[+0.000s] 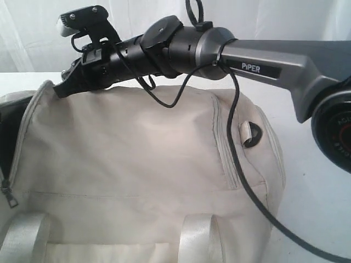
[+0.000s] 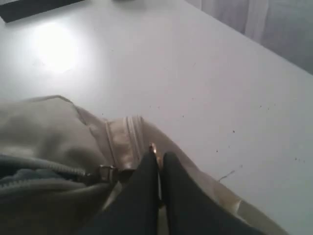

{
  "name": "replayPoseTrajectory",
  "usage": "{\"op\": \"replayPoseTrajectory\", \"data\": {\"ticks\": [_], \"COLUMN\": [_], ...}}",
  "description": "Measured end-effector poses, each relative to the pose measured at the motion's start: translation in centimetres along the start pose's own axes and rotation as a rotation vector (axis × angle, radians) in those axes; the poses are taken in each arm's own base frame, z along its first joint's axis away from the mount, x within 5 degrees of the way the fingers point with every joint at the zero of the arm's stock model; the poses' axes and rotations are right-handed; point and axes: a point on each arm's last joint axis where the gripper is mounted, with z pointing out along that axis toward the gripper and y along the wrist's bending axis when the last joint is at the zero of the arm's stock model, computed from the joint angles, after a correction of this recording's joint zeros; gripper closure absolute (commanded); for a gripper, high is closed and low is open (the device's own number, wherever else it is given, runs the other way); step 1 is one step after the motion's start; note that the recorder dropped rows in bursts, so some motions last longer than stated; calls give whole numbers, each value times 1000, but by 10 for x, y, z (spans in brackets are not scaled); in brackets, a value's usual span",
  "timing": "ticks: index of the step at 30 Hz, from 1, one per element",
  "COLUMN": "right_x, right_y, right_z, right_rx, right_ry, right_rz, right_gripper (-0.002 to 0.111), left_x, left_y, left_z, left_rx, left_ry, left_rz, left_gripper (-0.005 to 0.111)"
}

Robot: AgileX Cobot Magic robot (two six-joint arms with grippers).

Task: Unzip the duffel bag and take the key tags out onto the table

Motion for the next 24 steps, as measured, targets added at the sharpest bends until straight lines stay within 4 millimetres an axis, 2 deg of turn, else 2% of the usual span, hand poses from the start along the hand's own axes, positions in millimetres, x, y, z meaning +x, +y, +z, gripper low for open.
{"op": "replayPoseTrajectory", "data": {"ticks": [3, 8, 17, 24], "right_x": [5, 9, 1, 1], "right_y": [-7, -8, -9, -12], "right_z": [-7, -16, -24, -26], "right_rx": [-24, -25, -6, -6], "right_ry": [65, 185, 174, 164], "right_rz": [17, 29, 76, 87], "right_gripper": [108, 108, 108, 108], "left_x": [0, 1, 1, -14], "left_y": [0, -1, -1, -11], "left_z": [0, 1, 2, -3], "left_rx": [0, 4, 7, 92], "left_ry": [1, 11, 14, -13], "left_rz": [-1, -6, -9, 37], "left_gripper": [107, 107, 107, 105]}}
